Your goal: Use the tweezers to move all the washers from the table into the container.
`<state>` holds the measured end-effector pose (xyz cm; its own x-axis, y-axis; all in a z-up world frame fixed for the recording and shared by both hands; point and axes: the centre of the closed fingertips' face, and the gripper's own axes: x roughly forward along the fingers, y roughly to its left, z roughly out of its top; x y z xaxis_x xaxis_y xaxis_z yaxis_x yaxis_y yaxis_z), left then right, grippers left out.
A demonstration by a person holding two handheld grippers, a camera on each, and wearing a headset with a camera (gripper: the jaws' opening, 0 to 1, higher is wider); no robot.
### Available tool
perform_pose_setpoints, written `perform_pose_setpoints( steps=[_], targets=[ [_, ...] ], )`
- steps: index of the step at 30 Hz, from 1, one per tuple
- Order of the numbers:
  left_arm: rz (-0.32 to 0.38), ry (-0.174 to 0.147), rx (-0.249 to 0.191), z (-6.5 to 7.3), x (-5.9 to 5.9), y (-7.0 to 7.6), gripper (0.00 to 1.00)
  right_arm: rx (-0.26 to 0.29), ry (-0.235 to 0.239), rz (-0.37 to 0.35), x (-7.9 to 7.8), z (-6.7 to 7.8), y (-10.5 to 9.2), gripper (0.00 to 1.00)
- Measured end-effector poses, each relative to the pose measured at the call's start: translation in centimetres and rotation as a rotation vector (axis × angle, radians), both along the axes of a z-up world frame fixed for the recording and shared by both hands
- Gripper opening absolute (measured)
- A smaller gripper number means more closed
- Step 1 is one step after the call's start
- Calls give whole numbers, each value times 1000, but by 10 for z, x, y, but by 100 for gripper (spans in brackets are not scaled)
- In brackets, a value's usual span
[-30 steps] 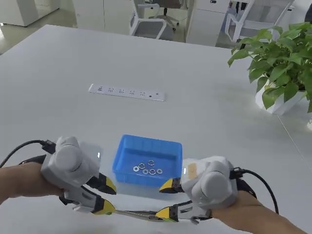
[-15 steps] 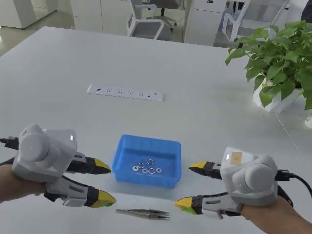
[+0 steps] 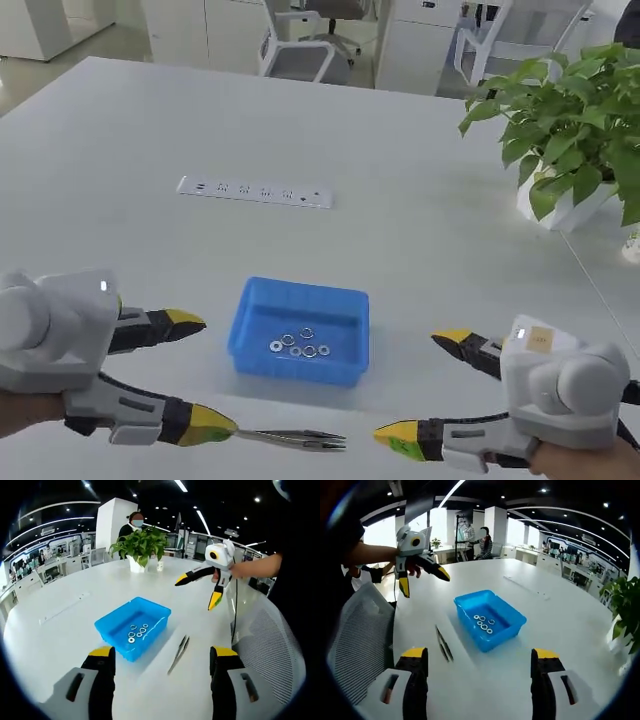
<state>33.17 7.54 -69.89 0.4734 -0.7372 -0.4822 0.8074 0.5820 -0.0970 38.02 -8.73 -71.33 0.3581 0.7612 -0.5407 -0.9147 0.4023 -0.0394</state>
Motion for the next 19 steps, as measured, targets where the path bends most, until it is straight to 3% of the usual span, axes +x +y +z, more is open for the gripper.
perform_pose_setpoints(
  steps=[6,10,19],
  targets=[
    [33,-13,-5,0,2,3,99,13,3,-10,-1,0,-3,99],
    [38,-10,-17,2,3,4,99,17,8,-18,-1,-1,-5,100],
    [19,-6,2,-1,2,4,99,2,9,-11,-3,-4,-6,100]
  ],
)
